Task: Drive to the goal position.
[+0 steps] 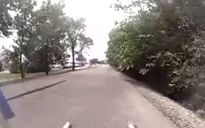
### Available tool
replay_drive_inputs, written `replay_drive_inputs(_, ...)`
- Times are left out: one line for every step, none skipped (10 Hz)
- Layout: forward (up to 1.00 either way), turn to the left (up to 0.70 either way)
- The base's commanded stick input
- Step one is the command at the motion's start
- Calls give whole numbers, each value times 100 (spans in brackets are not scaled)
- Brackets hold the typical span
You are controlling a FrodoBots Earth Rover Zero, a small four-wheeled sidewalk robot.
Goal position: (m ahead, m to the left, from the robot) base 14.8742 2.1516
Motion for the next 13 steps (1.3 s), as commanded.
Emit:
replay_drive_inputs(60, 0)
replay_drive_inputs(60, 0)
replay_drive_inputs(60, 0)
replay_drive_inputs(60, 0)
replay_drive_inputs(60, 0)
replay_drive_inputs(60, 0)
replay_drive_inputs(60, 0)
replay_drive_inputs(60, 0)
replay_drive_inputs(60, 0)
replay_drive_inputs(60, 0)
replay_drive_inputs(60, 0)
replay_drive_inputs(60, 0)
replay_drive_inputs(60, 0)
